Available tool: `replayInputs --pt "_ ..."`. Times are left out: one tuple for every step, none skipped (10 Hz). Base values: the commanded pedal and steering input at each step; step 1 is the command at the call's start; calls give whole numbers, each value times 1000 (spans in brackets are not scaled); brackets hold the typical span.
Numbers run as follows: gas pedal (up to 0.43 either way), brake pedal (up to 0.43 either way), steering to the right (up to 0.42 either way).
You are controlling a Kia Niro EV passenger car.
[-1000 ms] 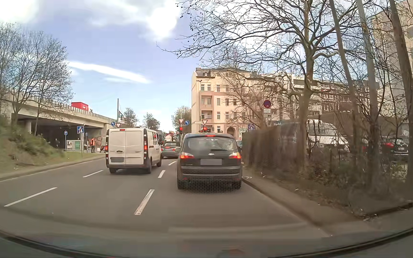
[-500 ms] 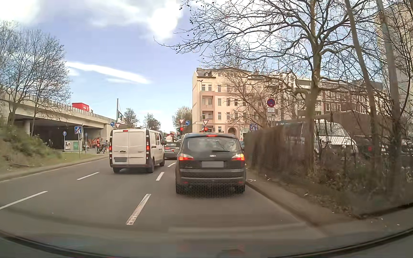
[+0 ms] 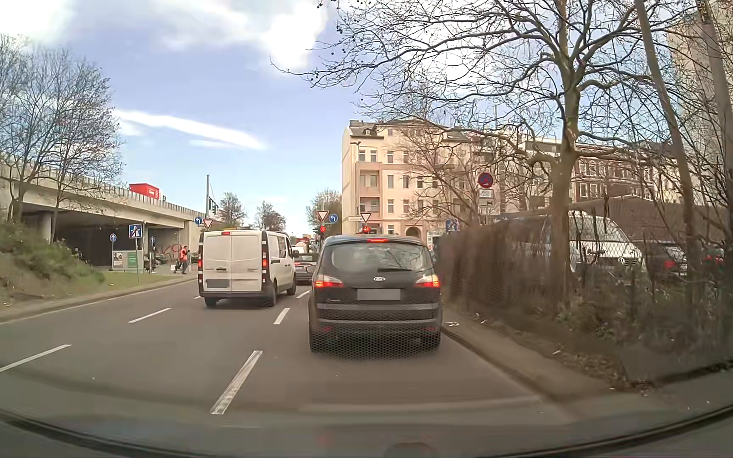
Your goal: Follow the waypoints while adhering to traffic rules and regulations
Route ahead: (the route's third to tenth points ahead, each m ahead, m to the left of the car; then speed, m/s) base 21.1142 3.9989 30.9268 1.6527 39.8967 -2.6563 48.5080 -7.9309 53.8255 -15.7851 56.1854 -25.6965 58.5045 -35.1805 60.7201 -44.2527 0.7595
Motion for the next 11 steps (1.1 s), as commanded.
replayInputs --pt "0 98 -28" --pt "0 98 -26" --pt "0 104 -24" --pt "0 98 -24" --pt "0 98 -24" --pt "0 98 -24" --pt "0 91 -23" --pt "0 91 -23" --pt "0 85 -23" --pt "0 85 -24" --pt "0 85 -23"
